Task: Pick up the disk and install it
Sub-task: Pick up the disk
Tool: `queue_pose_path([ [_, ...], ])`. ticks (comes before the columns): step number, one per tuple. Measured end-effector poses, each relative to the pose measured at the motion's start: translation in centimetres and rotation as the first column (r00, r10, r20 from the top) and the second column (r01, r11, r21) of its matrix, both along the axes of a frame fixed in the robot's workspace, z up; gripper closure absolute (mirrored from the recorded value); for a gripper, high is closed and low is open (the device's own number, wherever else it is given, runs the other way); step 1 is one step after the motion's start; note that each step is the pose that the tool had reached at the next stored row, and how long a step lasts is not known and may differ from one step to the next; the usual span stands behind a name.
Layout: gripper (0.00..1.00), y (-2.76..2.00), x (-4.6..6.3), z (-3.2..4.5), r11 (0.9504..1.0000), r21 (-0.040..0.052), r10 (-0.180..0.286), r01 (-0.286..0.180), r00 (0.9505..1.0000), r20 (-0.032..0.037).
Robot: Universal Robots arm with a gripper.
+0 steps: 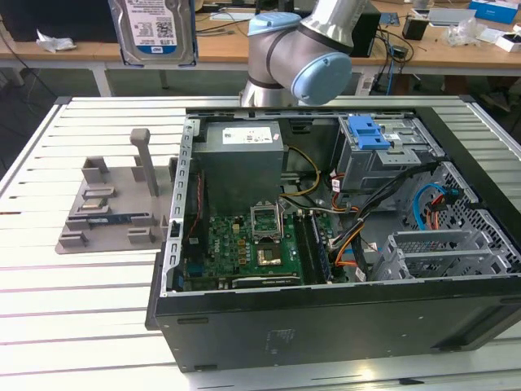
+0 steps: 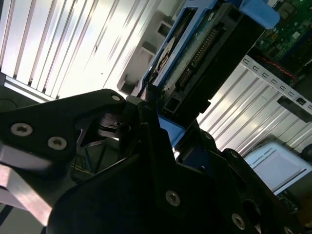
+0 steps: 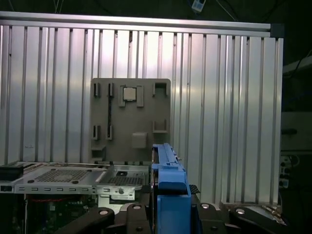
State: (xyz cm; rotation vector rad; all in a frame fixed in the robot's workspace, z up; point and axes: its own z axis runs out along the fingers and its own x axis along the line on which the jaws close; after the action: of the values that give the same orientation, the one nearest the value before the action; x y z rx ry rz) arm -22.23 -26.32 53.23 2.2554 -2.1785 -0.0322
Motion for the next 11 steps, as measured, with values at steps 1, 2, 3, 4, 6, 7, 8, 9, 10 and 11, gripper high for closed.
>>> queue_pose_path([
  [1, 0.63, -0.01, 0.7, 0.00, 1.0000, 0.0000, 0.000, 0.000, 1.0000, -0.0005],
  [2, 0.63, 0.00, 1.6, 0.01, 1.0000, -0.0001, 0.000, 0.000, 1.0000, -0.0012],
  [3, 0.63, 0.00, 1.9, 0.01, 1.0000, 0.0000, 0.000, 0.000, 1.0000, -0.0016],
  [4, 0.63, 0.00, 2.4, 0.00, 1.0000, 0.0000, 0.000, 0.000, 1.0000, -0.0019],
  [6, 0.63, 0.00, 3.5, 0.00, 1.0000, 0.0000, 0.000, 0.000, 1.0000, -0.0028],
  [7, 0.63, 0.00, 4.0, 0.00, 1.0000, 0.0000, 0.000, 0.000, 1.0000, -0.0031],
  [8, 0.63, 0.00, 4.4, 0.00, 1.0000, 0.0000, 0.000, 0.000, 1.0000, -0.0034],
  [9, 0.63, 0.00, 4.8, 0.00, 1.0000, 0.0000, 0.000, 0.000, 1.0000, -0.0038],
  [10, 0.63, 0.00, 5.6, 0.00, 1.0000, 0.0000, 0.000, 0.000, 1.0000, -0.0046],
  [11, 0.63, -0.01, 6.2, 0.00, 1.0000, 0.0000, 0.000, 0.000, 1.0000, -0.0051],
])
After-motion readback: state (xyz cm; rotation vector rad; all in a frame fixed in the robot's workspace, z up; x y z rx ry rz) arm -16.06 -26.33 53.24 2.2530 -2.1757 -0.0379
